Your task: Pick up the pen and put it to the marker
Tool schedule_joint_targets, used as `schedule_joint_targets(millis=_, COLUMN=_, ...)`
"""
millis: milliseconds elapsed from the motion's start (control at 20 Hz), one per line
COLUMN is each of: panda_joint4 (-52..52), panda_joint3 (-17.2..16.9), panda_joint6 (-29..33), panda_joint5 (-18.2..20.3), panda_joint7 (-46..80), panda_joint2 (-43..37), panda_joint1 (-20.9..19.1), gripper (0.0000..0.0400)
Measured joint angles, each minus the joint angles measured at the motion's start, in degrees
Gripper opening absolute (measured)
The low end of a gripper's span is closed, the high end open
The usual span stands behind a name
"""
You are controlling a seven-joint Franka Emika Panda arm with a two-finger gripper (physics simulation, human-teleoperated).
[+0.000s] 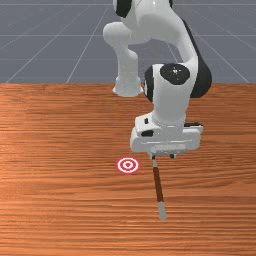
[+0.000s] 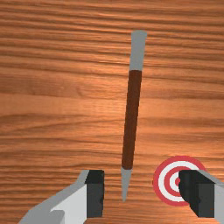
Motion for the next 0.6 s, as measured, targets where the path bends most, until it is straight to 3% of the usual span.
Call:
schedule_joint_targets(millis=100, panda_joint4=3.1, panda_joint3=0.1, panda_joint6=1.0, panda_joint5=0.5, panda_joint7=0.7, panda_joint2=3.1, panda_joint1=-0.3, gripper=0.0346)
schedule_joint_targets(millis=200, panda_joint4=8.4, panda_joint3=1.2, panda_joint6=4.0, panda_joint5=3.1, panda_joint7=2.1, panda_joint2=8.1, panda_joint1=-1.6, gripper=0.0380)
schedule_joint_targets(millis=350, panda_joint4=16.5, panda_joint3=1.0, panda_joint6=3.8, panda_joint5=3.6, panda_joint7=3.4, panda_joint2=13.7, panda_joint1=-2.6, gripper=0.0396)
schedule_joint_targets(millis=600, panda_joint4=19.4, panda_joint3=-0.3, panda_joint6=3.9, panda_joint5=1.4, panda_joint7=4.0, panda_joint2=17.3, panda_joint1=-1.2, gripper=0.0400)
